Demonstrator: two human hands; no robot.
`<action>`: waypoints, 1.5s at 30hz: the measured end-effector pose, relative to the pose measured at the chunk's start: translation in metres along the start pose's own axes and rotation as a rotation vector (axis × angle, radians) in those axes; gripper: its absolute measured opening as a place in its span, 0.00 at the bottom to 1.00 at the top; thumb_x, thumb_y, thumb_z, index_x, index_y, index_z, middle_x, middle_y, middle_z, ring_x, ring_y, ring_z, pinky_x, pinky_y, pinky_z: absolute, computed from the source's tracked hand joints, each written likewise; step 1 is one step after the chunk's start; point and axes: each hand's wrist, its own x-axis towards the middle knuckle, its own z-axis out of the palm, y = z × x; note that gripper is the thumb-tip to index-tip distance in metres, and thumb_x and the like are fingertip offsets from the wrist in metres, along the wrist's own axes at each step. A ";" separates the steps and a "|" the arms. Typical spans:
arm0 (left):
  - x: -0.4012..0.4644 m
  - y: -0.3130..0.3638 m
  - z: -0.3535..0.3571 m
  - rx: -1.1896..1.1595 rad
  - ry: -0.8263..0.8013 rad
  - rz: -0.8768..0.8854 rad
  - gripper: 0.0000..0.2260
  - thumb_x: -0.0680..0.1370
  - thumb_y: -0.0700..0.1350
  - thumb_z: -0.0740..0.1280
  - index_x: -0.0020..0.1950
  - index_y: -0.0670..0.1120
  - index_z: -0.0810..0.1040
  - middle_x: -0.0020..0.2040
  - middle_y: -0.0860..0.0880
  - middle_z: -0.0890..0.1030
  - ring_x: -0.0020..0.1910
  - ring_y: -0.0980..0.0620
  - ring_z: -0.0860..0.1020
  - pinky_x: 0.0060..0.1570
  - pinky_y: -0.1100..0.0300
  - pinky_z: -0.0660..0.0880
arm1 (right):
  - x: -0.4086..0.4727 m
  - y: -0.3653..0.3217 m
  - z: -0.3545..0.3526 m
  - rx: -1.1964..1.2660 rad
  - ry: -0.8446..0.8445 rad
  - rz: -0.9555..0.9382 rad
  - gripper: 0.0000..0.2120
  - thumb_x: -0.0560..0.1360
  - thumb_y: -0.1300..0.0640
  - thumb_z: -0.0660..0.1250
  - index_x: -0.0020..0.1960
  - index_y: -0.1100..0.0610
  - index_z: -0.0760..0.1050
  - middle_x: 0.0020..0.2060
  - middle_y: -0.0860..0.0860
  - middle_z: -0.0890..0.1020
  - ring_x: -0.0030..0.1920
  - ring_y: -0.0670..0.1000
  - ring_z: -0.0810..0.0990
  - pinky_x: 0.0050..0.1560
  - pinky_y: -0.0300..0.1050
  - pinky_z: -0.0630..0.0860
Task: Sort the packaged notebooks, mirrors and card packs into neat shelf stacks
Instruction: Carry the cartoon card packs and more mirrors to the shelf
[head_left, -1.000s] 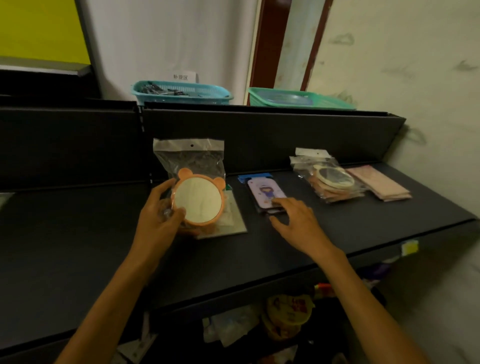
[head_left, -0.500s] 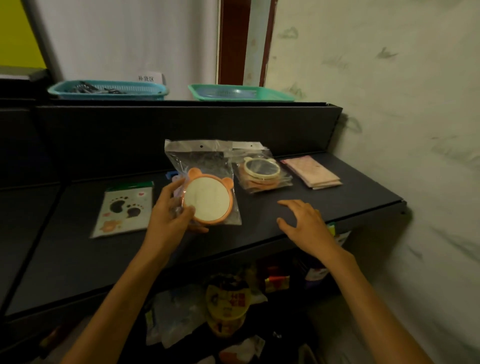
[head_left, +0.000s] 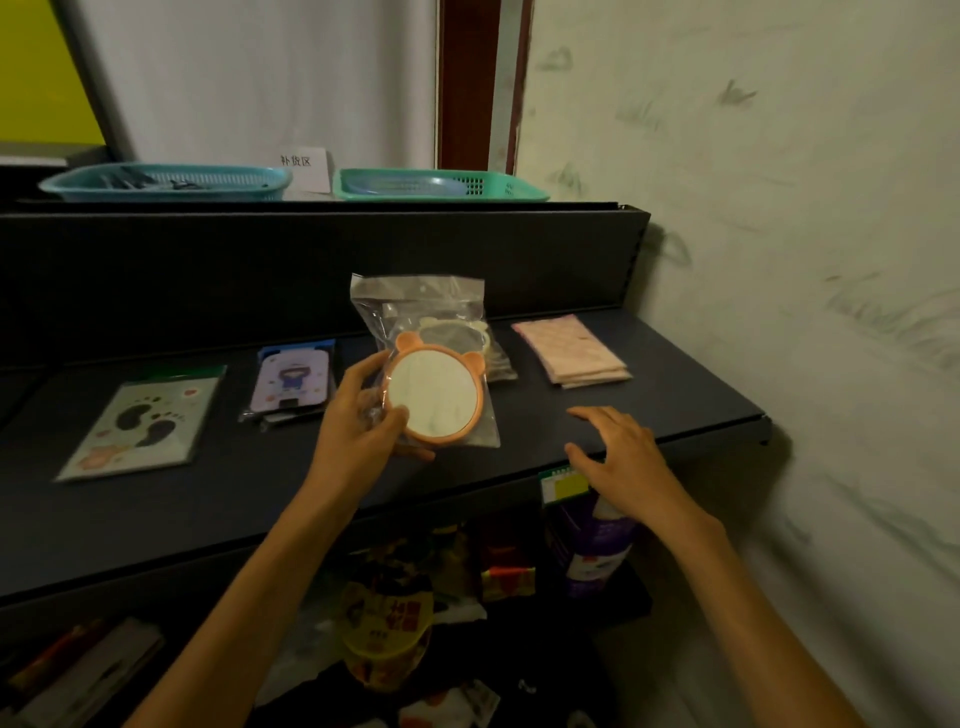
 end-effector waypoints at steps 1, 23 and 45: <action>0.004 0.000 0.005 0.000 0.000 -0.003 0.26 0.77 0.31 0.62 0.71 0.51 0.63 0.54 0.60 0.70 0.49 0.55 0.76 0.32 0.59 0.80 | 0.004 0.005 -0.001 0.004 0.004 -0.001 0.22 0.77 0.48 0.63 0.70 0.51 0.66 0.67 0.49 0.71 0.68 0.52 0.67 0.67 0.50 0.61; 0.153 -0.034 0.025 0.265 0.083 -0.004 0.24 0.75 0.41 0.68 0.67 0.58 0.65 0.68 0.47 0.71 0.63 0.47 0.74 0.54 0.47 0.78 | 0.171 0.030 0.004 0.012 0.029 -0.094 0.23 0.76 0.50 0.65 0.70 0.49 0.67 0.68 0.49 0.70 0.68 0.51 0.67 0.68 0.47 0.60; 0.139 -0.020 0.040 1.030 0.183 0.032 0.27 0.74 0.55 0.67 0.71 0.53 0.64 0.66 0.45 0.69 0.63 0.46 0.70 0.57 0.52 0.71 | 0.197 0.050 -0.001 0.127 -0.070 -0.251 0.22 0.77 0.51 0.64 0.69 0.50 0.66 0.66 0.50 0.71 0.66 0.50 0.68 0.64 0.41 0.59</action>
